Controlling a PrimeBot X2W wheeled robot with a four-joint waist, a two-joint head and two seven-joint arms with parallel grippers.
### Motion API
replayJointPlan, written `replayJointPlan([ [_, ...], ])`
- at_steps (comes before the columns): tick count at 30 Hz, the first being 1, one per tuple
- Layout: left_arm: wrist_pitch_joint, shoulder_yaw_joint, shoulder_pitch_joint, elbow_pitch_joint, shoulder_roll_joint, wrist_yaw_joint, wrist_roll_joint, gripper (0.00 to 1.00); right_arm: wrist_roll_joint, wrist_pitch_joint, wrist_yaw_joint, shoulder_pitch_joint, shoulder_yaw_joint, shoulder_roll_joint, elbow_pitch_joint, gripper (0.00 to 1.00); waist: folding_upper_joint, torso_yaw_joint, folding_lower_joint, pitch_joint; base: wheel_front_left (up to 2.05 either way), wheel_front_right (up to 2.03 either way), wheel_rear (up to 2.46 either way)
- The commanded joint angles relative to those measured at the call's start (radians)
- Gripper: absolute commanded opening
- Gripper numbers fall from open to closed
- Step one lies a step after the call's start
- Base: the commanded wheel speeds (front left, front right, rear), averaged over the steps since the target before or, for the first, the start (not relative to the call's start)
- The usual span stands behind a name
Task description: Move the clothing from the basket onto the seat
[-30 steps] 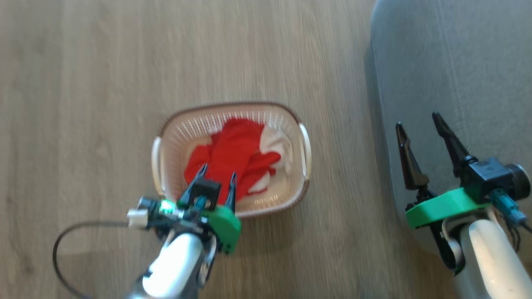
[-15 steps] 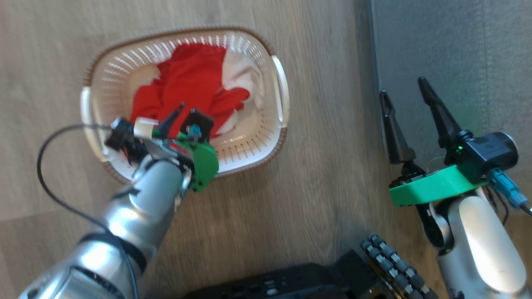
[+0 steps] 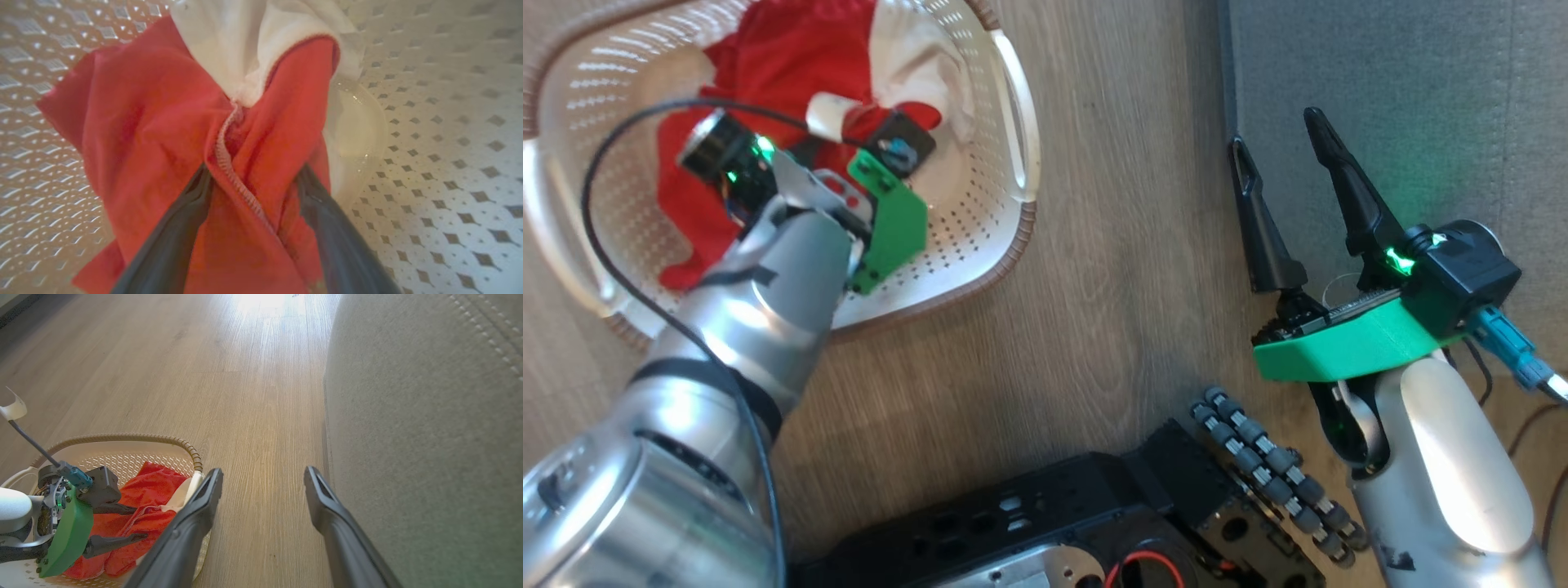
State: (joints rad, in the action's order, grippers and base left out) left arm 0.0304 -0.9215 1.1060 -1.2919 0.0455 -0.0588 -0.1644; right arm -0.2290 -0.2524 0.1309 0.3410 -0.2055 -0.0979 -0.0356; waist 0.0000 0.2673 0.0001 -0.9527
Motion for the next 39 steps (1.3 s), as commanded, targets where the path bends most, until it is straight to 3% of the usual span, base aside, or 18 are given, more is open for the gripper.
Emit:
replayJointPlan([
  [1, -0.018, 0.01, 0.021, 0.005, 0.022, -0.021, -0.001, 1.0, -0.009, -0.009, 0.0, -0.034, -0.024, 0.004, 0.029, 1.0, 0.0, 0.021, -0.0001, -0.035, 0.0, 0.0, 0.0],
  [9, -0.137, 0.033, 0.047, 0.002, 0.034, -0.108, -0.029, 1.0, -0.017, -0.009, 0.0, -0.044, -0.037, 0.002, 0.048, 1.0, 0.0, 0.018, -0.0001, -0.056, 0.0, 0.0, 0.0],
  [13, -0.163, 0.05, 0.047, 0.001, 0.033, -0.125, -0.052, 1.0, -0.018, -0.009, 0.0, -0.044, -0.037, -0.003, 0.052, 1.0, 0.0, 0.014, -0.0001, -0.06, 0.0, 0.0, 0.0],
  [14, -0.164, 0.053, 0.047, 0.001, 0.032, -0.129, -0.057, 0.0, -0.019, -0.009, 0.0, -0.043, -0.037, -0.005, 0.053, 1.0, 0.0, 0.013, -0.0001, -0.061, 0.0, 0.0, 0.0],
  [23, -0.16, 0.057, 0.04, 0.001, 0.028, -0.133, -0.084, 0.0, -0.015, -0.009, 0.0, -0.027, -0.036, -0.01, 0.053, 1.0, 0.0, 0.009, -0.0001, -0.06, 0.0, 0.0, 0.0],
  [24, -0.156, 0.069, 0.043, 0.001, 0.035, -0.205, -0.087, 0.0, -0.014, -0.009, 0.0, -0.024, -0.035, -0.009, 0.052, 1.0, 0.0, 0.01, -0.0001, -0.059, 0.0, 0.0, 0.0],
  [25, -0.154, 0.072, 0.038, 0.001, 0.035, -0.237, -0.088, 0.0, -0.013, -0.009, 0.0, -0.02, -0.038, -0.007, 0.049, 1.0, 0.0, 0.013, -0.0001, -0.056, 0.0, 0.0, 0.0],
  [28, -0.135, 0.075, 0.021, 0.001, 0.034, -0.255, -0.096, 0.0, -0.008, -0.009, 0.0, -0.004, -0.045, -0.001, 0.038, 1.0, 0.0, 0.018, -0.0001, -0.036, 0.0, 0.0, 0.0],
  [29, -0.136, 0.06, 0.008, 0.001, 0.028, -0.202, -0.095, 0.0, -0.005, -0.009, 0.0, -0.002, -0.044, -0.001, 0.032, 1.0, 0.0, 0.013, -0.0001, -0.02, 0.0, 0.0, 0.0],
  [30, -0.133, 0.058, 0.0, 0.001, 0.023, -0.18, -0.1, 0.0, -0.001, -0.009, 0.0, -0.002, -0.041, -0.003, 0.027, 1.0, 0.0, 0.006, -0.0001, -0.003, 0.0, 0.0, 0.0],
  [39, -0.044, 0.074, -0.108, 0.001, 0.007, -0.15, -0.164, 0.0, 0.042, -0.009, 0.0, 0.006, 0.005, 0.003, -0.015, 1.0, 0.0, -0.024, -0.0001, 0.191, 0.0, 0.0, 0.0],
])
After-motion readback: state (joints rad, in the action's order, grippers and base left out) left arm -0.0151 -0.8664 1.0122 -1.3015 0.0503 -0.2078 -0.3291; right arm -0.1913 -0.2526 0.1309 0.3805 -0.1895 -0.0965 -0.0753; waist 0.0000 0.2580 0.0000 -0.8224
